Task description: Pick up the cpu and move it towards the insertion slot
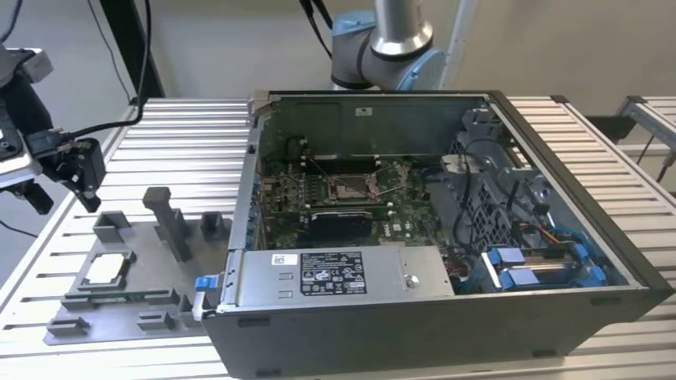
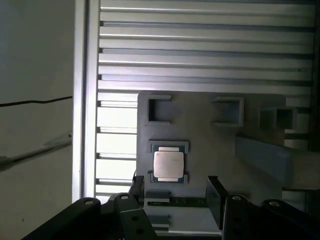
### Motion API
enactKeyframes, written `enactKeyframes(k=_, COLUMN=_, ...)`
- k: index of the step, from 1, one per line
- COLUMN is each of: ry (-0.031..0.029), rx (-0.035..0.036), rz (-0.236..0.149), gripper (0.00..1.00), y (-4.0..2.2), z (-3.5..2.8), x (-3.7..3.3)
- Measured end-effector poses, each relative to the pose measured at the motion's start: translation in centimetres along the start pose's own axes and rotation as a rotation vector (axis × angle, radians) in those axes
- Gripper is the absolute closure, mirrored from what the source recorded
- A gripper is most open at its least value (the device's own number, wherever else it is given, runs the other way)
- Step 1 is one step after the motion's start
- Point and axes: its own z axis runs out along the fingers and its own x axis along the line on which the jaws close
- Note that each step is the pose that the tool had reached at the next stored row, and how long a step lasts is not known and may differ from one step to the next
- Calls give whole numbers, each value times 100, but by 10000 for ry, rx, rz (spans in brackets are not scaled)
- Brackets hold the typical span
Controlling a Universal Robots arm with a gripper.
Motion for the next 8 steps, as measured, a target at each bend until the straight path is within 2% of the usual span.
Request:
enactKeyframes(k=4, ry=-35, rx=0, rz=-3, gripper=0, y=-4, z=74, x=0)
enactKeyframes(k=8, ry=-42, rx=0, rz=-3, gripper=0, y=-6, z=146, x=2)
